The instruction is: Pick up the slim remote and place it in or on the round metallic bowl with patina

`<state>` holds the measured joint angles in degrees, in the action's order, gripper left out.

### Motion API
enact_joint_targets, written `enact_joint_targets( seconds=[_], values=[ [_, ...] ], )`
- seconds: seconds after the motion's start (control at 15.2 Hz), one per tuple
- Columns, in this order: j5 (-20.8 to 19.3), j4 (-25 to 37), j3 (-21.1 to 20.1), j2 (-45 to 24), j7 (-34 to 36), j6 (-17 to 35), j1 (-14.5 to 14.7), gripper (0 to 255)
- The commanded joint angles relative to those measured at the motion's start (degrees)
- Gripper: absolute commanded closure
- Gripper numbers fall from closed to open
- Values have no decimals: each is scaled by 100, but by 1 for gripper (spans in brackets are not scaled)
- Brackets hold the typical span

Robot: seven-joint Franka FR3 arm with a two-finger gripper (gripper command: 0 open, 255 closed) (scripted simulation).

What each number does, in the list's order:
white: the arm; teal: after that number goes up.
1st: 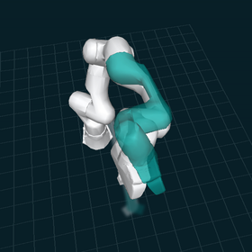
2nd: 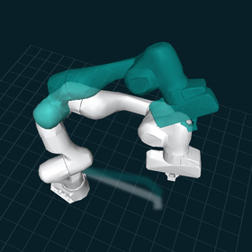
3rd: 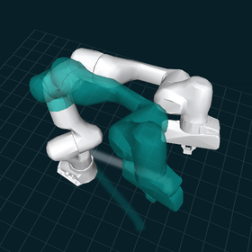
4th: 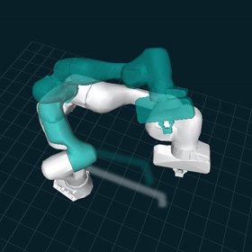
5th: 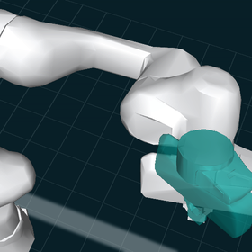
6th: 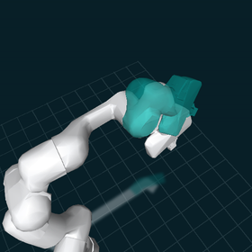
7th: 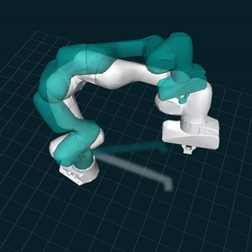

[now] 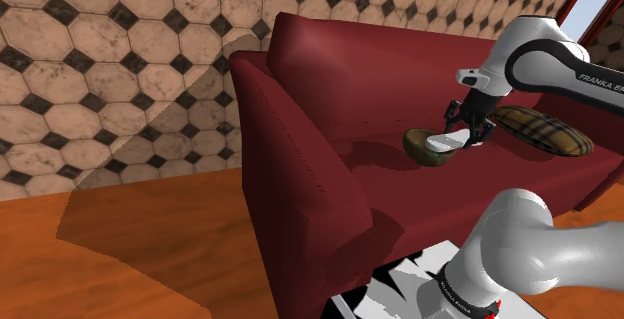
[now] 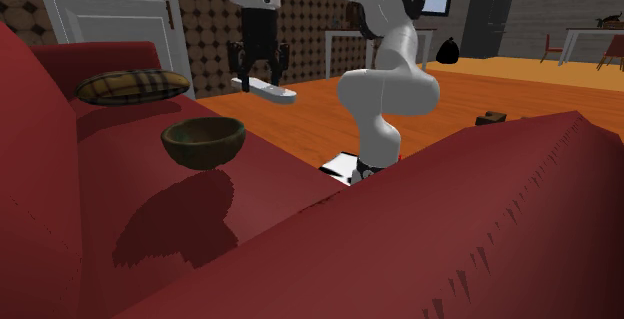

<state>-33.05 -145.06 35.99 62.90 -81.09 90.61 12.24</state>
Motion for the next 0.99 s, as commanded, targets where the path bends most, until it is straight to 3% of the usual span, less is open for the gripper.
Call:
enact_joint_targets(
  seconds=[0.0,0.59,0.92],
  values=[
    [-92,360,290,-420,-112,185,214,255],
    [-140,2042,1859,-2083,-823,836,1425,255],
    [-276,1713,2044,-2062,-766,1177,1413,255]
  ],
)
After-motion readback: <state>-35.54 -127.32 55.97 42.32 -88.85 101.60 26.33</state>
